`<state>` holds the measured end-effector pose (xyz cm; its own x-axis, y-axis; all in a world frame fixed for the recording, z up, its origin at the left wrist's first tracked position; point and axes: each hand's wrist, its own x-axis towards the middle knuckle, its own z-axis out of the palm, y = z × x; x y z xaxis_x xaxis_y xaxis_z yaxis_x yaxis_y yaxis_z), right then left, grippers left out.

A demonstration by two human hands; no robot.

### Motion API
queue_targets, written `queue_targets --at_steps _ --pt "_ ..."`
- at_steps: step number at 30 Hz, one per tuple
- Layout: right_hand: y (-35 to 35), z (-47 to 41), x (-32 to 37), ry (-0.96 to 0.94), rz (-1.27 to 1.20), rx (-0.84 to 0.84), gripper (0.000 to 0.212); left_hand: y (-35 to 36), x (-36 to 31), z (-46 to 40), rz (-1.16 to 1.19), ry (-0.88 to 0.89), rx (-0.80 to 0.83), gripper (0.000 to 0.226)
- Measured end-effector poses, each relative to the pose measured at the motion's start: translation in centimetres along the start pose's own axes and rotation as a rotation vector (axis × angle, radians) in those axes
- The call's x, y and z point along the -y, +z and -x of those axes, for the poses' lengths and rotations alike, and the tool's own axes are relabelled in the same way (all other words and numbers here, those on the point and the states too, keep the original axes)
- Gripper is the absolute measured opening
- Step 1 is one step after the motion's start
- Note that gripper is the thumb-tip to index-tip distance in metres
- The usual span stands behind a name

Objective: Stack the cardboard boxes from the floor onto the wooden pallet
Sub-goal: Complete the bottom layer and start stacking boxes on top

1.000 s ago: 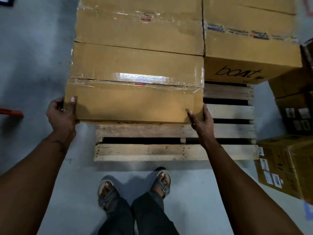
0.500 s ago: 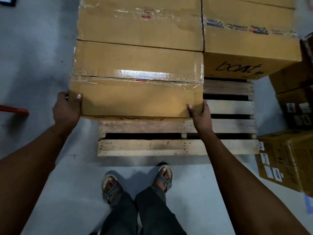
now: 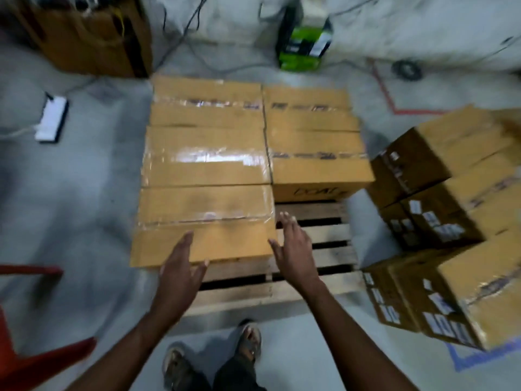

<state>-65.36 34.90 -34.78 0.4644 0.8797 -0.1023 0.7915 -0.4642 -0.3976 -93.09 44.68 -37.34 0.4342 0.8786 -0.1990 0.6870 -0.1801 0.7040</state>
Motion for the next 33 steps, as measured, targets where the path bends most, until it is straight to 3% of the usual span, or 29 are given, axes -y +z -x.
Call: queue_targets --at_steps 6,11,24,33 --pt "-17.4 7.0 5.0 0.062 -0.038 -0.122 0.061 -7.8 -18.6 8.3 0.151 0.194 0.050 0.068" --pt "-26.9 13.8 2.7 0.143 -0.092 -0.227 0.059 -7.4 -28.7 14.1 0.231 0.216 0.132 0.067" --pt "-41.3 28.3 -19.7 0.304 -0.107 -0.336 0.062 12.9 -52.6 22.3 0.341 0.361 0.262 0.072" --pt "-49.3 36.4 -33.0 0.446 -0.059 -0.449 0.061 26.3 -68.0 27.8 0.292 0.617 0.397 0.071"
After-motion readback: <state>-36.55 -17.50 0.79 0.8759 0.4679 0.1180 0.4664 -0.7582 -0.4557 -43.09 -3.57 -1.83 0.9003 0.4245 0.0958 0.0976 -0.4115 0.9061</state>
